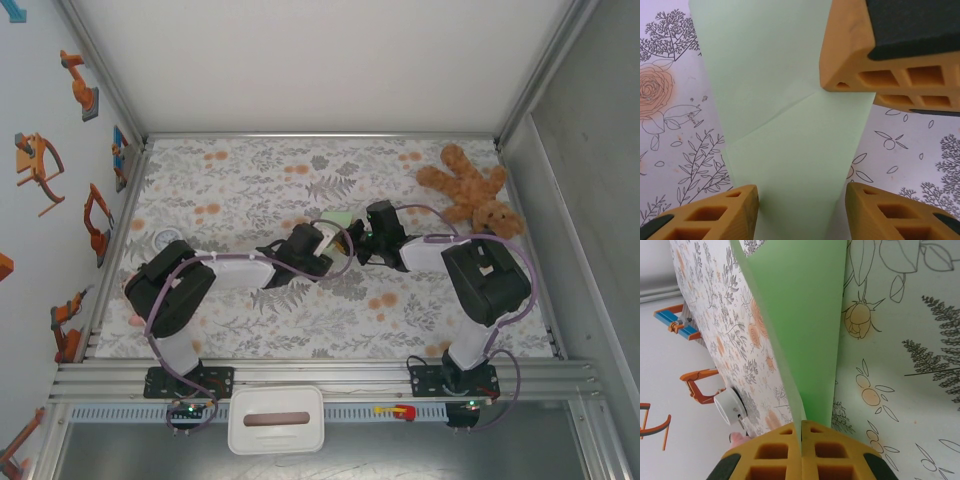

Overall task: Fold a paper plane with a square sheet of paper (pick it up from the middle)
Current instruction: Fold the wing for the fifth time at the center of the table.

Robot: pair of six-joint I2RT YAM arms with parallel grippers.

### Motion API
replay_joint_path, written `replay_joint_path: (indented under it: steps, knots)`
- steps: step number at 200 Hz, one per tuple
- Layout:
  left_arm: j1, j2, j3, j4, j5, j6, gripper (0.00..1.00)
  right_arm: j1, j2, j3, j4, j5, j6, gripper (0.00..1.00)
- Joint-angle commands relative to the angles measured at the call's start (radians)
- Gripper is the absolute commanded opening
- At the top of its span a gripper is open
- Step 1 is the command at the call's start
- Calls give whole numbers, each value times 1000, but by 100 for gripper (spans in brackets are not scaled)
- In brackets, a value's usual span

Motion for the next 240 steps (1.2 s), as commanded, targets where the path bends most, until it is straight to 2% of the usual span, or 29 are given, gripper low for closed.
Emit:
replay_joint_path:
  steps: [1, 32, 79, 89, 127, 148, 178, 240]
  knots:
    - [-15, 20, -14, 54, -32, 83, 49, -9, 14, -8, 17, -17, 24, 0]
    - [-14, 26, -51, 129, -11, 120, 45, -9, 24, -5, 17, -26, 30, 0]
    - [-14, 38, -56, 152, -5, 129, 33, -9, 23, -4, -7, -27, 29, 0]
    - [-15, 39, -57, 152, -3, 129, 31, -9, 20, -1, -27, -27, 21, 5]
    - [-11, 32, -77, 156, 20, 121, 25, -29, -18, 15, -148, 5, -63, 39]
    - [-7, 29, -86, 155, 40, 114, 22, -55, -47, 26, -207, 14, -123, 48]
    - [8, 18, -101, 163, 97, 90, 20, -96, -73, 31, -255, 13, -187, 53]
    - [71, 13, -96, 134, 266, 9, 16, -140, -139, 29, -353, 70, -284, 54]
